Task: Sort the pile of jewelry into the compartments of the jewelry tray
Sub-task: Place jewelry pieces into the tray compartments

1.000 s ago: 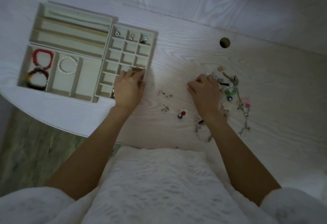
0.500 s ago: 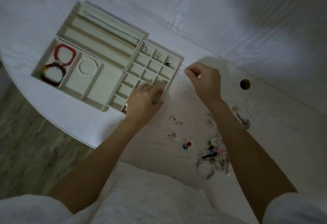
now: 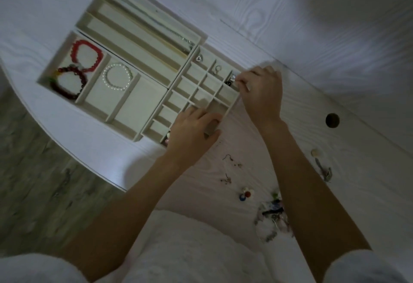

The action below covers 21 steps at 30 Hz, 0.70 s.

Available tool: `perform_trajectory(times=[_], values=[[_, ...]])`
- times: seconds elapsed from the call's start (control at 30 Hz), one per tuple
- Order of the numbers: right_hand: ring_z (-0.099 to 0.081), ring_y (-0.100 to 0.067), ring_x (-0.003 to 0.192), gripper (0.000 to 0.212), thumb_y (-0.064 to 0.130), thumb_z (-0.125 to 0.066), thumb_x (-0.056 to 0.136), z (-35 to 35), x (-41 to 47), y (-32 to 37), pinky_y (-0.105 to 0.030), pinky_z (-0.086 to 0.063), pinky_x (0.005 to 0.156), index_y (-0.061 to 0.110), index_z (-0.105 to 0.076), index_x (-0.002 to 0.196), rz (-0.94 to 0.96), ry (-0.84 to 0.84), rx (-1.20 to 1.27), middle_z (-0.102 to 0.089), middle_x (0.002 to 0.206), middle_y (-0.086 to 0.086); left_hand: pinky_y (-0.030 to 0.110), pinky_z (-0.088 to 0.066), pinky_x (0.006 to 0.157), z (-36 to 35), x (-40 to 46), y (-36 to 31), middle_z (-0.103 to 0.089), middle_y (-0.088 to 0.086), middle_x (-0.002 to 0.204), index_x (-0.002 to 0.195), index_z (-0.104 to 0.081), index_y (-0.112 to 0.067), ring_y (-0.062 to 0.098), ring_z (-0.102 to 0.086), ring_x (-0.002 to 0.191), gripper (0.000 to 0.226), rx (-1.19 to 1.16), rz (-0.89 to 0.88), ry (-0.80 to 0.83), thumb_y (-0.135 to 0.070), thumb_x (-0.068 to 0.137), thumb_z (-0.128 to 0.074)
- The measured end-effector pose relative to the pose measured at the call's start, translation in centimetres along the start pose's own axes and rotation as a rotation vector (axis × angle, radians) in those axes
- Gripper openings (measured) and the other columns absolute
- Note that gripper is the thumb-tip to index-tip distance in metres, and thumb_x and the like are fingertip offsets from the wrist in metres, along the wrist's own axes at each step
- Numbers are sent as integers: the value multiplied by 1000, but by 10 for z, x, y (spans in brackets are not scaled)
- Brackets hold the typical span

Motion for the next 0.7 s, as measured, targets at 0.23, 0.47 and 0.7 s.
perform_trajectory(times=[0.23, 0.47, 0.7], values=[[-60, -25, 87, 21, 10, -52, 82, 27, 5, -9, -35, -45, 82, 9, -71, 92, 19, 30, 69, -67, 90, -8, 32, -43, 73, 4, 4, -3, -67, 1, 93, 103, -70, -17, 23, -59, 83, 30, -52, -17, -64, -35, 81, -60], [-55, -29, 90, 15, 17, -59, 81, 23, 5, -7, -36, -44, 77, 9, -72, 82, -41, -23, 14, -58, 91, -11, 36, -48, 71, -2, 5, -2, -67, 2, 89, 100, -70, -15, 25, -58, 79, 27, -61, -27, -65, -21, 74, -77], [-49, -28, 90, 14, 15, -62, 80, 1, 16, 7, -36, -36, 78, 11, -75, 77, -25, 66, -228, -55, 87, -8, 33, -47, 69, -2, 7, -4, -67, 2, 87, 97, -71, -13, 25, -58, 76, 26, -56, -23, -60, -15, 72, -77]])
Point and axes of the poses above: each hand's wrist, its own x-axis towards the middle knuckle, its own z-axis out of the back of the hand, y = z × x, the point moved 4 cm from there along x, towards the middle knuckle
